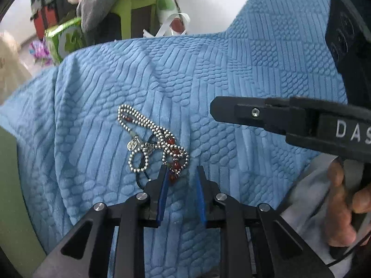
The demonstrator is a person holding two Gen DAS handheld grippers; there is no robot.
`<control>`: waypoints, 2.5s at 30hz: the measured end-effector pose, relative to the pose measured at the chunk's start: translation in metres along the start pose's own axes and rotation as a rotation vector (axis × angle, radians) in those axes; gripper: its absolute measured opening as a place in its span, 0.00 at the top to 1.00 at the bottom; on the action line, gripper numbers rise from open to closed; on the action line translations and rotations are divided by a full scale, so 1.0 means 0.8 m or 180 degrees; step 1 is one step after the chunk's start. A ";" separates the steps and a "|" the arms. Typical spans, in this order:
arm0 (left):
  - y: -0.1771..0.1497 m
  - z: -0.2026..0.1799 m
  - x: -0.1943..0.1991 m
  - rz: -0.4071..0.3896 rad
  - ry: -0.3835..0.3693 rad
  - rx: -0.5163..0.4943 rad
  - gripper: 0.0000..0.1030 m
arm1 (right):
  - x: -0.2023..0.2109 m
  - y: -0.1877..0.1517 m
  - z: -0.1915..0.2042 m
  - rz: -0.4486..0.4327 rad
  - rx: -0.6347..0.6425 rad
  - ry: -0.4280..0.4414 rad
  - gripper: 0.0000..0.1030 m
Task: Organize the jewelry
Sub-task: 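Grasp the red bead chain with the left gripper while the right gripper grasps the silver ball chain, then carry both chains into the green box and open both grippers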
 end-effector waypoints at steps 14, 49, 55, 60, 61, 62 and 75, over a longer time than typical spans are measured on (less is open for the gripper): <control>0.000 0.016 0.025 -0.0031 0.0007 0.0168 0.96 | -0.009 -0.003 0.001 0.0070 -0.0074 0.0074 0.61; -0.060 0.102 0.136 -0.0511 0.0185 0.1155 0.96 | -0.067 -0.056 0.083 0.0248 0.1325 -0.0557 0.95; -0.063 0.108 0.142 -0.0550 0.0181 0.1174 0.96 | -0.045 -0.052 0.084 0.0197 0.0985 -0.0396 0.96; -0.059 0.110 0.153 -0.0618 0.0186 0.1188 0.96 | -0.012 -0.049 0.095 0.0027 0.0845 -0.0284 0.96; -0.059 0.111 0.155 -0.0630 0.0184 0.1199 0.96 | -0.007 -0.048 0.097 -0.0007 0.0815 -0.0275 0.96; -0.058 0.112 0.159 -0.0650 0.0192 0.1198 0.96 | 0.001 -0.047 0.098 -0.0055 0.0770 -0.0264 0.96; -0.054 0.105 0.188 -0.0714 0.0377 0.1113 0.95 | 0.064 -0.039 0.117 -0.0288 0.0556 -0.0116 0.96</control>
Point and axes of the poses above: each gripper's, at about its wrist camera, not at the fingertips, and x roughly against the way its jaws point, z to its left, y to its top, the point moved 3 cm from there along -x, roughly the way its jaws point, and after that the axes turned 10 degrees about -z, right-handed, at the moved point
